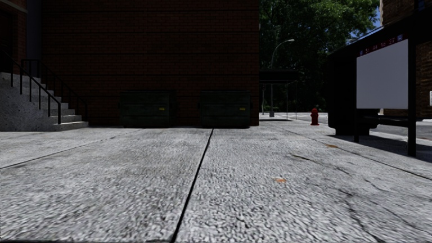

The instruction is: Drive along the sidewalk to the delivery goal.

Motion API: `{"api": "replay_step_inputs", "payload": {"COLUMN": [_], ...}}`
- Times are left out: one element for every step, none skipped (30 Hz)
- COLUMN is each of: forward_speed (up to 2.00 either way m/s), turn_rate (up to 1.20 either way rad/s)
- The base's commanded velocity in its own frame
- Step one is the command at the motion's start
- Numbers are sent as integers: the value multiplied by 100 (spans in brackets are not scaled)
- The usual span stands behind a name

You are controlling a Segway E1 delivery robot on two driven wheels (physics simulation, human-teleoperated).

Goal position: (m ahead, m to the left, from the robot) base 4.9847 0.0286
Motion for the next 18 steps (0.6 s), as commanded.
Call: {"api": "replay_step_inputs", "payload": {"forward_speed": [200, 200, 200, 200, 200, 200, 200, 200, 200, 200, 200, 200, 200, 200, 200, 200, 200, 200], "turn_rate": [0, 0, 0, 0, 0, 0, 0, 0, 0, 0, 0, 0, 0, 0, 0, 0, 0, 0]}}
